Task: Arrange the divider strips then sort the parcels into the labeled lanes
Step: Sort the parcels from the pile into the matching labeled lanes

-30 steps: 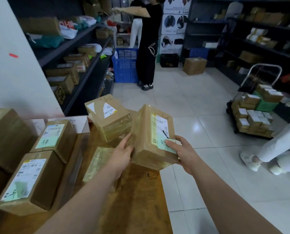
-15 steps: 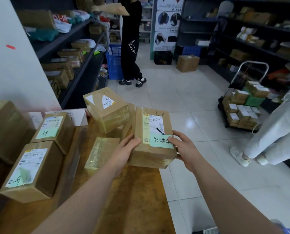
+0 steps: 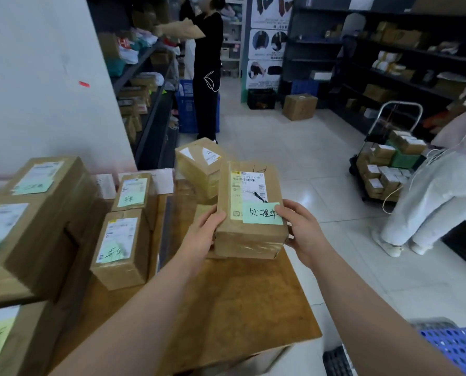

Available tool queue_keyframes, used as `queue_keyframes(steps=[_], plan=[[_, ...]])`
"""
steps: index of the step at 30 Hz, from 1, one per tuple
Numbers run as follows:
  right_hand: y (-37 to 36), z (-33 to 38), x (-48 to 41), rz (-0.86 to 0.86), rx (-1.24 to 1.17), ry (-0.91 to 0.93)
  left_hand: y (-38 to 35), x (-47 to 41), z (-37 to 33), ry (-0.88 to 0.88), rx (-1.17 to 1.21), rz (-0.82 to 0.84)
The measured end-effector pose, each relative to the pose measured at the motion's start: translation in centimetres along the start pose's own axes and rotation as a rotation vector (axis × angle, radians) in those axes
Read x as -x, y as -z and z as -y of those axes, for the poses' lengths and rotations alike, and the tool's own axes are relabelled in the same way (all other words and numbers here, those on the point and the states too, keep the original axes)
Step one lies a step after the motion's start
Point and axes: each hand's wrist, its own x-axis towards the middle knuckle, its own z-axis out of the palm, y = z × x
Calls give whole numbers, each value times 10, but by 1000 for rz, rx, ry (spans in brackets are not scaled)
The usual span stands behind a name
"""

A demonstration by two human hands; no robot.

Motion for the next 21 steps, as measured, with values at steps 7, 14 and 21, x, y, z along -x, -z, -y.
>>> queue_keyframes(steps=[7,14,21], plan=[[-59,-2,41,66,28,13,60,46,-1,-49,1,-67],[-104,-16,71,224,52,-23,104,100,14,-38,14,-218],[-139,-49,113,322,97,-97,137,162,47,28,-31,-351]])
